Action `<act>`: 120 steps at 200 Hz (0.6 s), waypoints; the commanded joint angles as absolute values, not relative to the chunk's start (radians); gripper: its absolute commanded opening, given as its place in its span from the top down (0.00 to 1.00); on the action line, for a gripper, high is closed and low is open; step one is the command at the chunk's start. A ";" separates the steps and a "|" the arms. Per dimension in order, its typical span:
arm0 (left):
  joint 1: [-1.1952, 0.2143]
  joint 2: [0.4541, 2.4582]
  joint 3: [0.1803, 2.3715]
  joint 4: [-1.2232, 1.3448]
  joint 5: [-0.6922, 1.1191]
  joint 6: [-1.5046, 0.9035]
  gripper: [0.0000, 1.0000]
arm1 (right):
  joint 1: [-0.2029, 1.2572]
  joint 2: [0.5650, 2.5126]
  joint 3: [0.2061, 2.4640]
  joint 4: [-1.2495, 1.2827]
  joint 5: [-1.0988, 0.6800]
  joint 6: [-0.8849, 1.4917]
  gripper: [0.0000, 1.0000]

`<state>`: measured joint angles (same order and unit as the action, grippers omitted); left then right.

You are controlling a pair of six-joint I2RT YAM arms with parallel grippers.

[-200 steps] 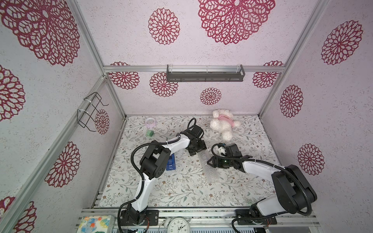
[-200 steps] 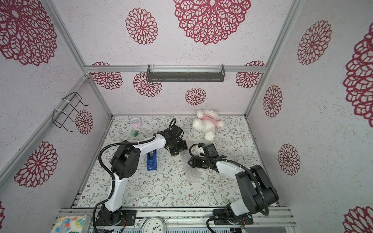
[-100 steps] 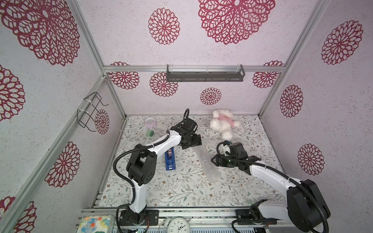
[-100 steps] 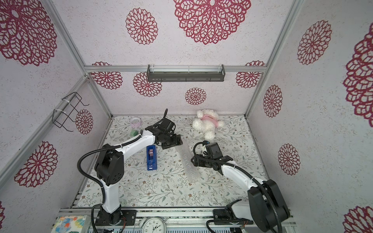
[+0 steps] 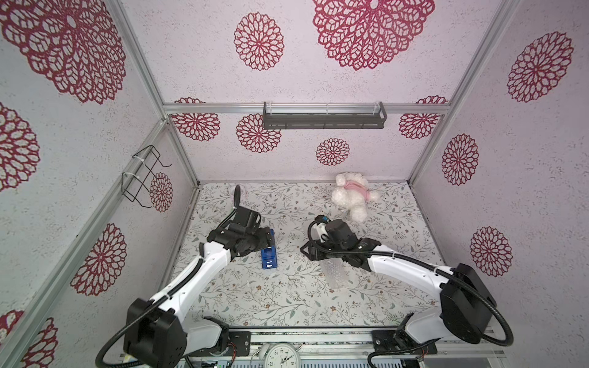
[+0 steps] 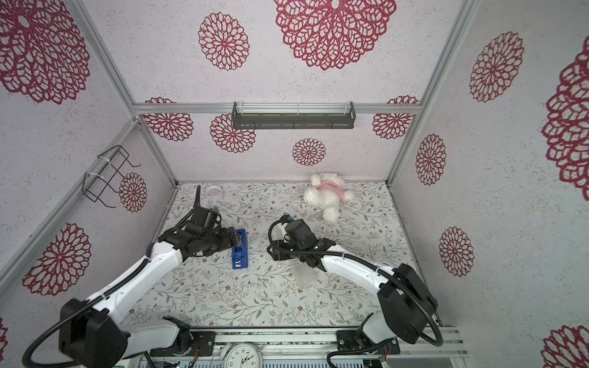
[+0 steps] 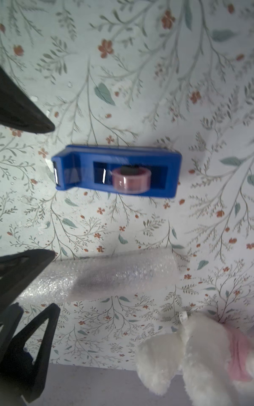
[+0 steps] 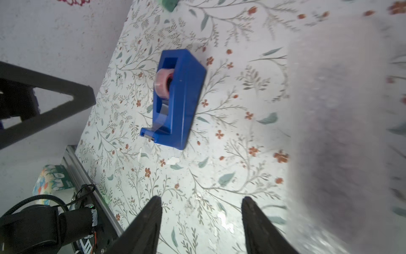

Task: Wrap wine bottles in bubble wrap
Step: Tear off the tape using the Tape Cutter.

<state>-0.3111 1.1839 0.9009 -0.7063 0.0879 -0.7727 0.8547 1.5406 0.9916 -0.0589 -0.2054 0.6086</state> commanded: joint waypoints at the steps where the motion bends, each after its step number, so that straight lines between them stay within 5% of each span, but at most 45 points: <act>1: -0.195 1.098 0.725 -0.603 0.210 -0.892 0.25 | 0.913 1.635 1.060 0.071 -0.232 0.699 0.46; 30: -0.032 1.118 0.527 -0.351 0.426 -1.011 0.48 | 0.959 1.740 1.119 0.104 -0.281 0.733 0.49; 120: -0.042 1.456 0.540 -0.064 0.563 -1.009 0.57 | 0.957 1.852 1.118 0.247 -0.365 0.864 0.39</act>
